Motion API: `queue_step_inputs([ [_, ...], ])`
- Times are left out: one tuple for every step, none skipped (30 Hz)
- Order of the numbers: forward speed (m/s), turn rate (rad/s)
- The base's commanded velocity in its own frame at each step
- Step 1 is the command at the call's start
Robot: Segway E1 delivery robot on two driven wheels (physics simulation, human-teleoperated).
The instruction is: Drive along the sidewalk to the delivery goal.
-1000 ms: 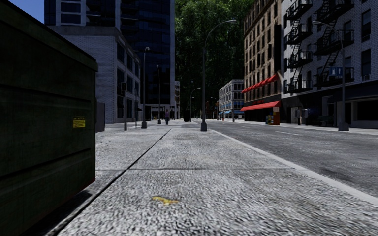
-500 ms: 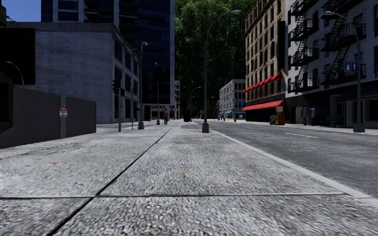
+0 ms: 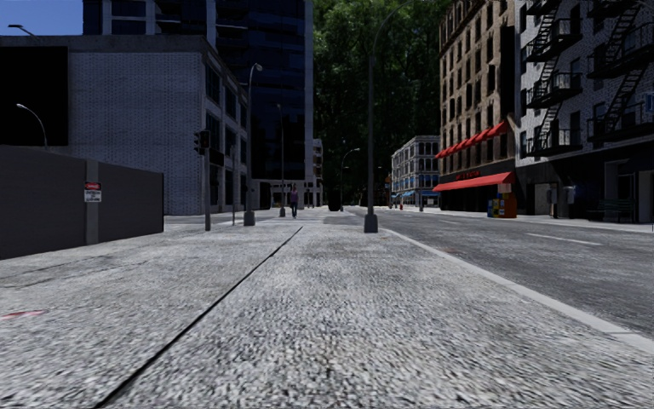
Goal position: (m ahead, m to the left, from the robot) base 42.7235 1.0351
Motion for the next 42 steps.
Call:
queue_step_inputs([
  [2.0,0.22],
  [2.0,0.22],
  [2.0,0.22],
  [2.0,0.22],
  [2.0,0.22],
  [2.0,0.12],
  [2.0,0.02],
  [2.0,0.0],
  [2.0,0.0],
  [2.0,0.0],
  [2.0,0.0],
  [2.0,0.0],
  [2.0,0.0],
  [2.0,0.0],
  [2.0,0.0],
  [2.0,0.0],
  [2.0,0.0],
  [2.0,0.0],
  [2.0,0.0],
  [2.0,0.0],
  [2.0,0.0],
  [2.0,0.0],
  [2.0,0.0],
  [2.0,0.0],
  [2.0,0.0],
  [2.0,0.0],
  [2.0,0.0],
  [2.0,0.0],
  [2.0,0.0],
  [2.0,0.0],
  [2.0,0.0],
  [2.0,0.0],
  [2.0,0.0],
  [2.0,0.0],
  [2.0,0.0],
  [2.0,0.0],
  [2.0,0.0],
  [2.0,0.0],
  [2.0,0.01],
  [2.0,0.01],
  [2.0,0.03],
  [2.0,0.06],
])
